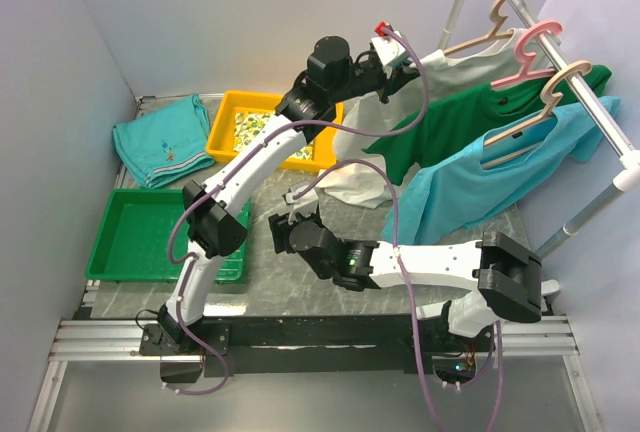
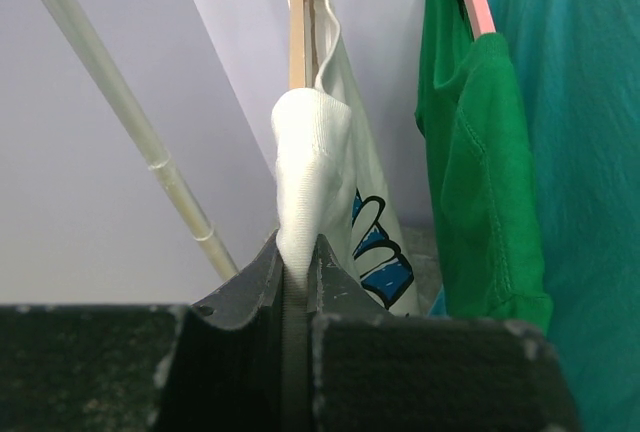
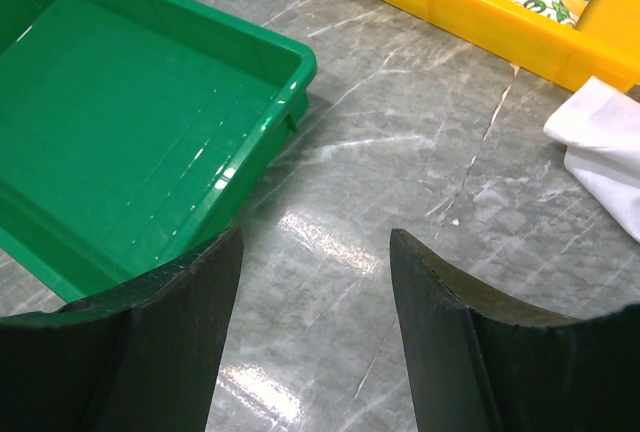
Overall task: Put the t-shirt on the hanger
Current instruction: Place the hanger at the clothesline.
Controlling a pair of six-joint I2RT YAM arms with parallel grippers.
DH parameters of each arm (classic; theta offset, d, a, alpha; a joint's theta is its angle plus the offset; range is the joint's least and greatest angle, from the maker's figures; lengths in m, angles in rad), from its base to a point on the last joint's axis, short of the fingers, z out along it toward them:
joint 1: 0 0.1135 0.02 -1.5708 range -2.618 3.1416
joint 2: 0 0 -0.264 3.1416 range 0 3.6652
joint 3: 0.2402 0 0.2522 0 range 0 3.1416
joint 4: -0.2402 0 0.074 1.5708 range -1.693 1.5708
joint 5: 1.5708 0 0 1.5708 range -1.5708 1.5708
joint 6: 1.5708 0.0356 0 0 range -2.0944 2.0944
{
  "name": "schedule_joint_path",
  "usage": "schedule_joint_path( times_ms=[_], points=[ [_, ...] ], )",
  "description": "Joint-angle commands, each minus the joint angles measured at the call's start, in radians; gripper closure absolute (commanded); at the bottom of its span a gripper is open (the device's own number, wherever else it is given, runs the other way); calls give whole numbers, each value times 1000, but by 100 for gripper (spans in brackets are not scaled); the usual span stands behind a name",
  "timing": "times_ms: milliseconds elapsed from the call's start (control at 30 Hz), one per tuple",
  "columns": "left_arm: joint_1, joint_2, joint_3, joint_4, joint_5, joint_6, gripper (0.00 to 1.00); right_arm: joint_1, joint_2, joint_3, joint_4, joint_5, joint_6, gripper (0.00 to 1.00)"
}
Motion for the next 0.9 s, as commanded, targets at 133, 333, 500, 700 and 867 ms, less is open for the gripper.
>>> schedule_joint_path(
  times_ms=[133,333,500,700,867],
  points=[
    [-6,-7,71,197,12,-49,99,11,-47,-7,35,39,-12,32],
    [-6,-4,55,203,13,-68,99,12,-51,-12,34,42,-9,32],
    [-6,-2,47,211,0,-89,99,15,-47,-7,32,45,-9,32],
    [-6,-19,27,226,-19,-100,77,18,-47,-12,35,48,-9,32],
    [-6,-45,12,248,-22,-106,48,21,-51,-6,35,55,-23,32]
  ],
)
